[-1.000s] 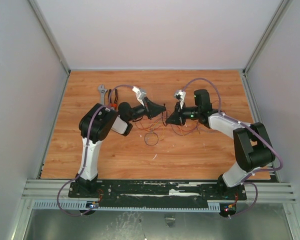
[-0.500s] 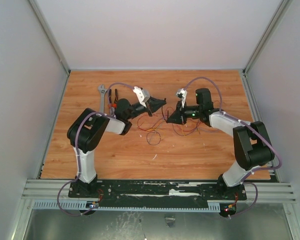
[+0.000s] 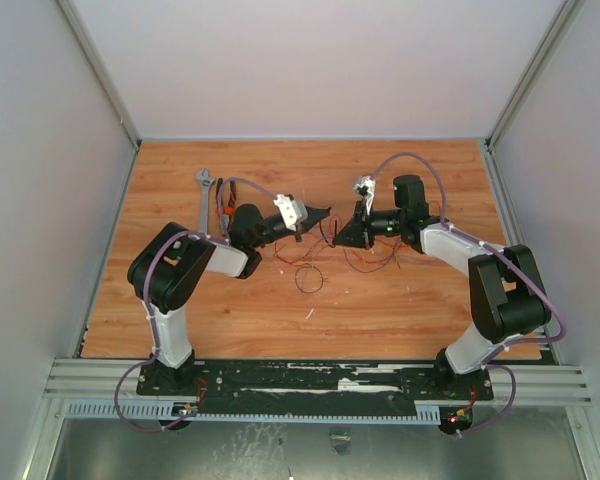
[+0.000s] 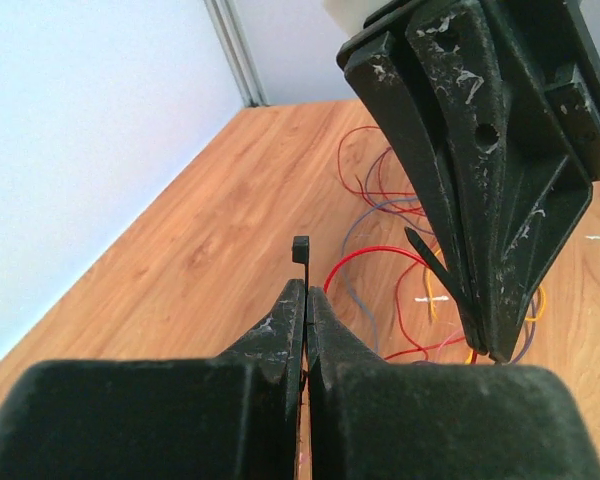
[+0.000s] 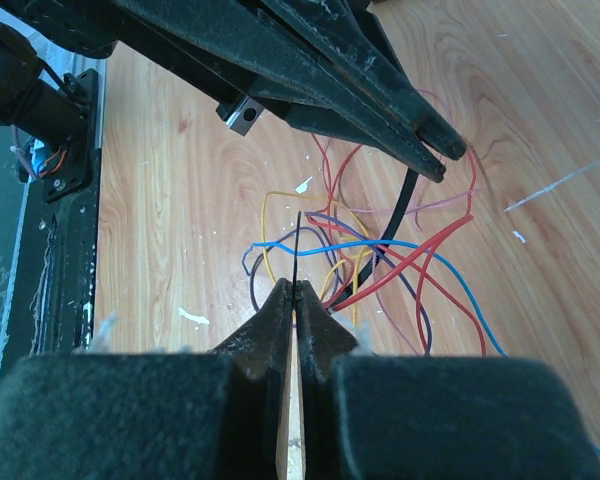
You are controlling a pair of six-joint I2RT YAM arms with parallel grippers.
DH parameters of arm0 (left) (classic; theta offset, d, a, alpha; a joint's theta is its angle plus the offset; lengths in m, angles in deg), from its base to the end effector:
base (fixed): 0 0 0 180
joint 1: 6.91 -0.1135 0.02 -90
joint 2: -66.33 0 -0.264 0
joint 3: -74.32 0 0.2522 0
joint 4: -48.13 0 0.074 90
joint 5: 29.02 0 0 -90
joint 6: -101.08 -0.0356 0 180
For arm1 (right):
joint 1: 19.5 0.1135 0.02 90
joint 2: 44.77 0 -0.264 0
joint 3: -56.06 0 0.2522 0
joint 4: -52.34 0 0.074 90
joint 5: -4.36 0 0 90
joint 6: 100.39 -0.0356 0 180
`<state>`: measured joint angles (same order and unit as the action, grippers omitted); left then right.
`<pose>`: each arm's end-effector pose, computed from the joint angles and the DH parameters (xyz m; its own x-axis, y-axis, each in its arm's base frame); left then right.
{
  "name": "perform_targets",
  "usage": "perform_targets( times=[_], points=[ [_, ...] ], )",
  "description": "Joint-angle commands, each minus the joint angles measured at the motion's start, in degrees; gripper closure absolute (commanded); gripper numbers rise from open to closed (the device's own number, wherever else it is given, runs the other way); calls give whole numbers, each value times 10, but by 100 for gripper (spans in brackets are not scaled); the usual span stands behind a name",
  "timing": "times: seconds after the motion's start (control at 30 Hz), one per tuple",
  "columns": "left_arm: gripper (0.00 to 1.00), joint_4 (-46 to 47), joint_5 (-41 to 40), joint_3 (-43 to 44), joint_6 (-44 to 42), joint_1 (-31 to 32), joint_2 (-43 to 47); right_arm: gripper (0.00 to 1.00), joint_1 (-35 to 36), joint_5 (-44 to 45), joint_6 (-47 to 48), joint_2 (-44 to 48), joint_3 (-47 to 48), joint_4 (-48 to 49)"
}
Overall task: Zip-tie the wires
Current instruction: Tie the cable at the center of the board.
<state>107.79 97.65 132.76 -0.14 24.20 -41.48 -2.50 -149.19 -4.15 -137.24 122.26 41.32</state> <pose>0.3023 -0.2072 0.1918 0.3285 -0.0160 -0.9444 0.8702 0.3938 0.2961 0.3053 0.1267 0.2112 -0.4877 -0.1997 -0.8498 -0.8696 0.1972 0.4527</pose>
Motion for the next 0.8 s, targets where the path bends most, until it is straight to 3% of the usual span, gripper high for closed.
perform_targets(
  times=[0.0,0.43,0.77],
  points=[
    [100,40,8,-15,-45,3,25,100,-5,-20,8,13,-5,13],
    [100,117,61,-42,-91,11,20,100,-5,-62,65,1,4,-31],
    [100,52,129,-26,-135,12,35,100,-5,-87,147,-17,35,-123]
  ],
)
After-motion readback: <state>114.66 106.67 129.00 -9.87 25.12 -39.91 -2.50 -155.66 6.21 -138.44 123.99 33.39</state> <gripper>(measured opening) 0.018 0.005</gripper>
